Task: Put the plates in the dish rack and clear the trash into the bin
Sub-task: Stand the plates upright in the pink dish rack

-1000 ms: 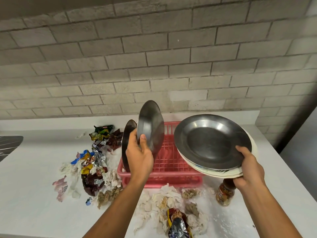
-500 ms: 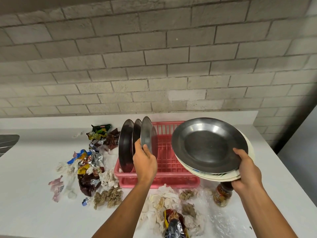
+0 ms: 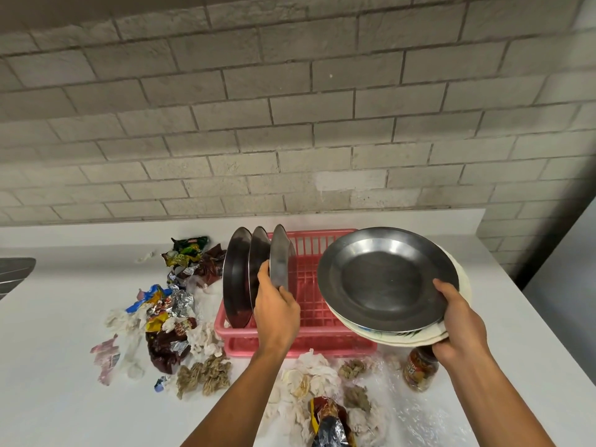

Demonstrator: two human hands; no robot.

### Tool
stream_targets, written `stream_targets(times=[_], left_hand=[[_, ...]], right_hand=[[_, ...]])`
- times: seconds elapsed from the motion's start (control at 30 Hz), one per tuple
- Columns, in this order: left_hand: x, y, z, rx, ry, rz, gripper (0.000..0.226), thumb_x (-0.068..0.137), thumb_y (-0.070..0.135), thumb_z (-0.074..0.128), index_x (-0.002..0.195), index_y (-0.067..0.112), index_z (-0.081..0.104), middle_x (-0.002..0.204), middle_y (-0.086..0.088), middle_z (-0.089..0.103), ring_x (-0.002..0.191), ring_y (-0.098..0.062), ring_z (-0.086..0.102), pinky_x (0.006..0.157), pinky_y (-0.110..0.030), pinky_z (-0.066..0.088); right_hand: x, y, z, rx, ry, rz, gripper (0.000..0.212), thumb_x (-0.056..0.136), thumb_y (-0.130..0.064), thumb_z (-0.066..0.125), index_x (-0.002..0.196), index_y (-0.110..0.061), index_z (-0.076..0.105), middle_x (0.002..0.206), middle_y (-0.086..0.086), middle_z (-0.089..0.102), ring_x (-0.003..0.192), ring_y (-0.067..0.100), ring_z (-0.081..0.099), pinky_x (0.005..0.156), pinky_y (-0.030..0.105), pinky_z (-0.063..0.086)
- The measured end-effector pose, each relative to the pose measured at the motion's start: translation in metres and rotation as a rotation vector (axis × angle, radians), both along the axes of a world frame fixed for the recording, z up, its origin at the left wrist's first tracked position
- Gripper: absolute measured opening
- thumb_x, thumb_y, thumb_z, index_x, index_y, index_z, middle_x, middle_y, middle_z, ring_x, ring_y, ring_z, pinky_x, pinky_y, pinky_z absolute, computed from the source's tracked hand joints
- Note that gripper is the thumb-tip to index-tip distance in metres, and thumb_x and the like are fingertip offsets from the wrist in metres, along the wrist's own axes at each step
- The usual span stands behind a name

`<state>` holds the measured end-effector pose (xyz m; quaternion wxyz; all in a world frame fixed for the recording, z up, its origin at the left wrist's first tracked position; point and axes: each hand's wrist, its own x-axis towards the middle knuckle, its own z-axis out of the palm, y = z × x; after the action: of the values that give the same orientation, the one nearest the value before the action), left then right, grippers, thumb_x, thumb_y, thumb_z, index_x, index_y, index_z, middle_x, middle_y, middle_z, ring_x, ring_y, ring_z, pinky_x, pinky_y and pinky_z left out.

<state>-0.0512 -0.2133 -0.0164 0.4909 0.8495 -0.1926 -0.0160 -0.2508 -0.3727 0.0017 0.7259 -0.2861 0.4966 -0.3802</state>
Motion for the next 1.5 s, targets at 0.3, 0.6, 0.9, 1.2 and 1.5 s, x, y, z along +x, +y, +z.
stream_targets(times=[0.3, 0.6, 0.9, 1.2, 1.5], left_hand=[[-0.001, 0.011, -0.001, -0.012, -0.012, -0.111, 0.075, 0.097, 0.007, 0.053, 0.154, 0.038, 0.016, 0.140, 0.002, 0.056, 0.095, -0.015, 0.069, 0.087, -0.036, 0.059], [-0.036, 0.017, 0.026, -0.056, -0.394, -0.301, 0.056, 0.100, 0.039, 0.055, 0.150, 0.027, 0.034, 0.156, 0.009, 0.036, 0.147, -0.004, 0.026, 0.121, -0.034, 0.026], [-0.039, 0.000, 0.029, 0.575, -0.647, -1.002, 0.058, 0.105, 0.055, 0.026, 0.153, 0.025, 0.038, 0.160, 0.006, 0.037, 0.148, -0.009, 0.028, 0.126, -0.037, 0.010], [-0.043, 0.001, 0.039, 0.457, -0.732, -1.060, 0.046, 0.107, 0.038, 0.037, 0.145, 0.016, 0.052, 0.146, -0.001, 0.056, 0.136, -0.017, 0.050, 0.116, -0.036, 0.037], [-0.048, 0.009, 0.031, 0.125, -1.035, -0.906, 0.035, 0.094, 0.008, 0.048, 0.123, 0.008, 0.068, 0.113, -0.004, 0.074, 0.104, -0.017, 0.069, 0.090, -0.030, 0.056]], right_hand=[[0.010, 0.010, 0.008, -0.005, 0.003, 0.020, 0.035, 0.086, -0.053, 0.074, 0.099, -0.020, 0.068, 0.099, 0.004, 0.075, 0.091, 0.030, 0.071, 0.075, 0.043, 0.059], [0.015, 0.015, 0.012, 0.000, 0.019, 0.027, 0.037, 0.093, -0.060, 0.061, 0.093, -0.024, 0.065, 0.094, 0.002, 0.073, 0.087, 0.028, 0.070, 0.068, 0.039, 0.056], [0.016, 0.014, 0.013, -0.005, 0.032, 0.043, 0.042, 0.091, -0.064, 0.060, 0.095, -0.023, 0.064, 0.099, 0.007, 0.073, 0.091, 0.034, 0.070, 0.082, 0.048, 0.058], [0.016, 0.015, 0.012, 0.031, -0.007, 0.017, 0.037, 0.094, -0.060, 0.058, 0.096, -0.023, 0.065, 0.102, 0.005, 0.074, 0.093, 0.032, 0.070, 0.091, 0.051, 0.057], [0.015, 0.017, 0.009, 0.008, -0.051, -0.017, 0.043, 0.087, -0.058, 0.069, 0.103, -0.017, 0.070, 0.103, 0.004, 0.077, 0.091, 0.028, 0.073, 0.079, 0.041, 0.058]])
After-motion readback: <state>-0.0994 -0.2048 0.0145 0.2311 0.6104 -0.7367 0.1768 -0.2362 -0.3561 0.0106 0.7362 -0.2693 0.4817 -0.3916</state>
